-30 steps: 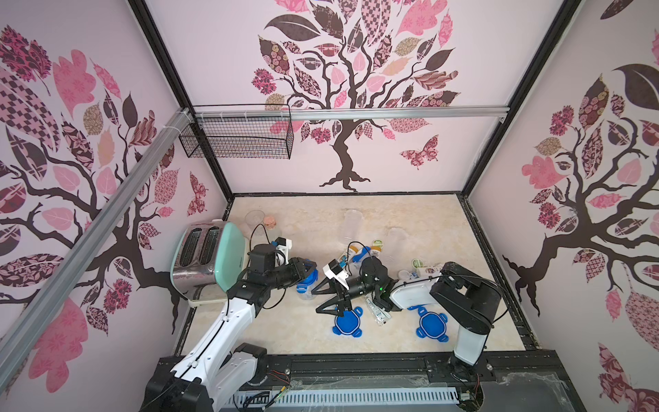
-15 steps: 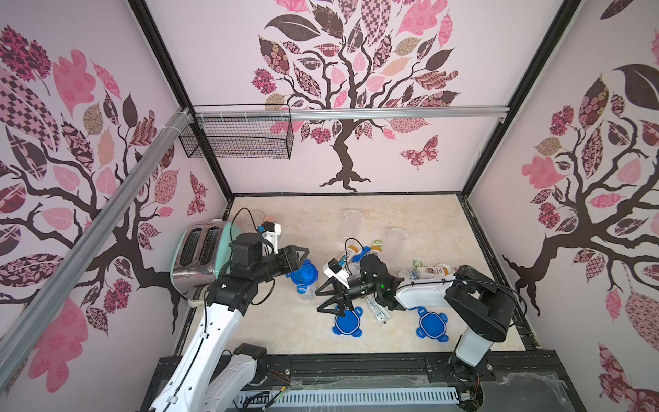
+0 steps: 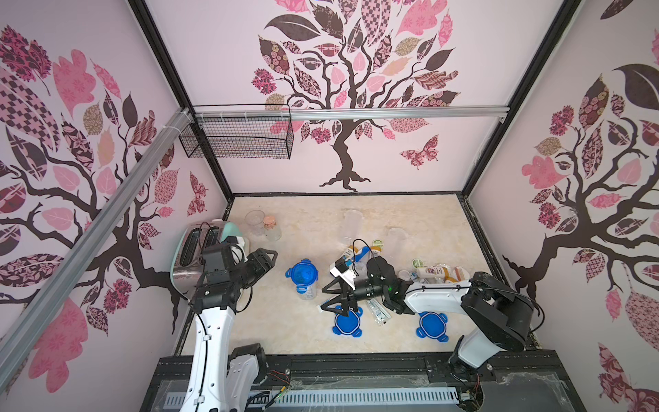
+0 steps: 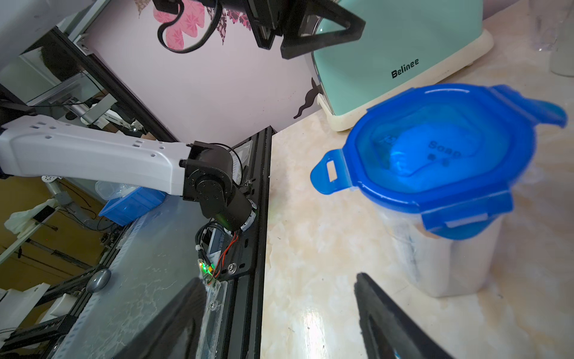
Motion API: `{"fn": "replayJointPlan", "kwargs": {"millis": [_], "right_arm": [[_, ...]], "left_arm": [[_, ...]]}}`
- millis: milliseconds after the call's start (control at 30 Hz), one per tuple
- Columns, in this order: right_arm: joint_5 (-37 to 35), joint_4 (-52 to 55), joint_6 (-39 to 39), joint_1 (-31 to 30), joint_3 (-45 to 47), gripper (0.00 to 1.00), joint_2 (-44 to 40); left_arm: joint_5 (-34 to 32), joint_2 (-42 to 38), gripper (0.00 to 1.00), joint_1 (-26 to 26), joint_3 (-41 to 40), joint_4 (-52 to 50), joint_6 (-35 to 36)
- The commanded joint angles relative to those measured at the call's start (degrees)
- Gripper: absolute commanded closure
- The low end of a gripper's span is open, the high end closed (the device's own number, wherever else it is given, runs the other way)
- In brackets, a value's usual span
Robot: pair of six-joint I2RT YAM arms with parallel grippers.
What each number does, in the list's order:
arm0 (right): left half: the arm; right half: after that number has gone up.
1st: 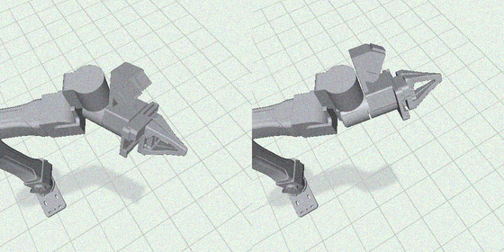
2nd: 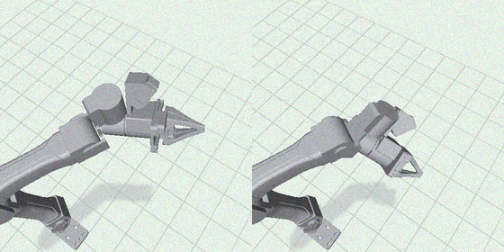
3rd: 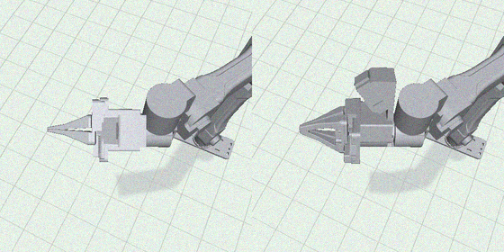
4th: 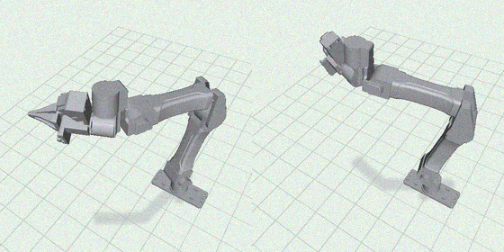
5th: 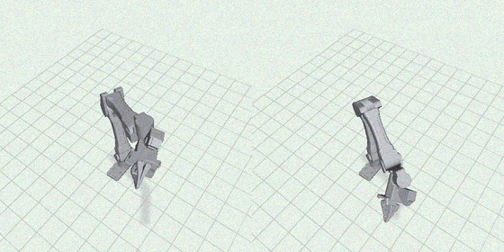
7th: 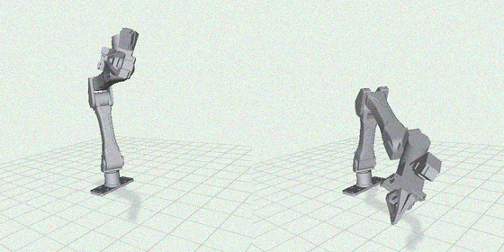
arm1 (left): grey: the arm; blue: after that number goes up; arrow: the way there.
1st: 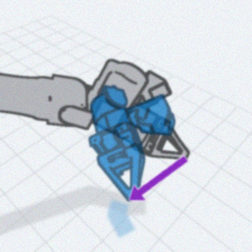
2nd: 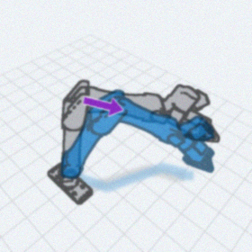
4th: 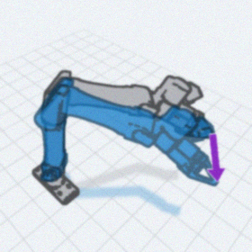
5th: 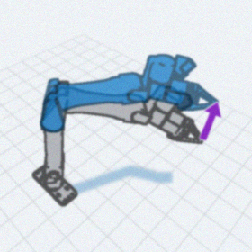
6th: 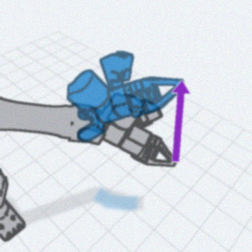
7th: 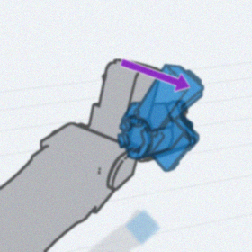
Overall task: Take out toiletry kits
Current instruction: Open the lid of the container.
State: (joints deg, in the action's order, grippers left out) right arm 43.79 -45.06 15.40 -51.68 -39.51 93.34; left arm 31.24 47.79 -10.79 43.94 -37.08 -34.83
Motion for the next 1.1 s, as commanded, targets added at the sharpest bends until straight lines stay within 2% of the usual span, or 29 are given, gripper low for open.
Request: {"fn": "replayJointPlan", "kwargs": {"millis": [0,167,267,467,767,1067], "right_arm": [[-0.77,-0.57,-0.04,0.13,0.73,0.22,-1.26],[-0.56,-1.62,0.51,0.14,0.64,0.22,-0.64],[-0.11,-1.68,1.0,0.1,0.0,0.22,0.2],[0.12,-2.36,1.92,0.06,-0.08,0.22,1.54],[0.51,-2.13,2.35,0.16,-0.94,0.22,2.54],[0.45,-1.87,2.12,0.11,-0.44,0.22,2.74]], "left_arm": [[8.63,-0.66,0.29,-0.3,-4.13,6.42,-6.2],[10.46,-2.69,0.26,-0.35,-9.91,9.58,-9.19],[13.97,-2.64,0.26,-0.3,-13.7,14.24,-12.68],[18.53,-1.14,0.3,-0.15,-16.63,18.55,-14.91],[19.62,2.39,0.41,-0.2,-17.32,23.65,-16.34],[20.31,3.85,0.6,-0.05,-17.4,24.95,-16.23]]}}
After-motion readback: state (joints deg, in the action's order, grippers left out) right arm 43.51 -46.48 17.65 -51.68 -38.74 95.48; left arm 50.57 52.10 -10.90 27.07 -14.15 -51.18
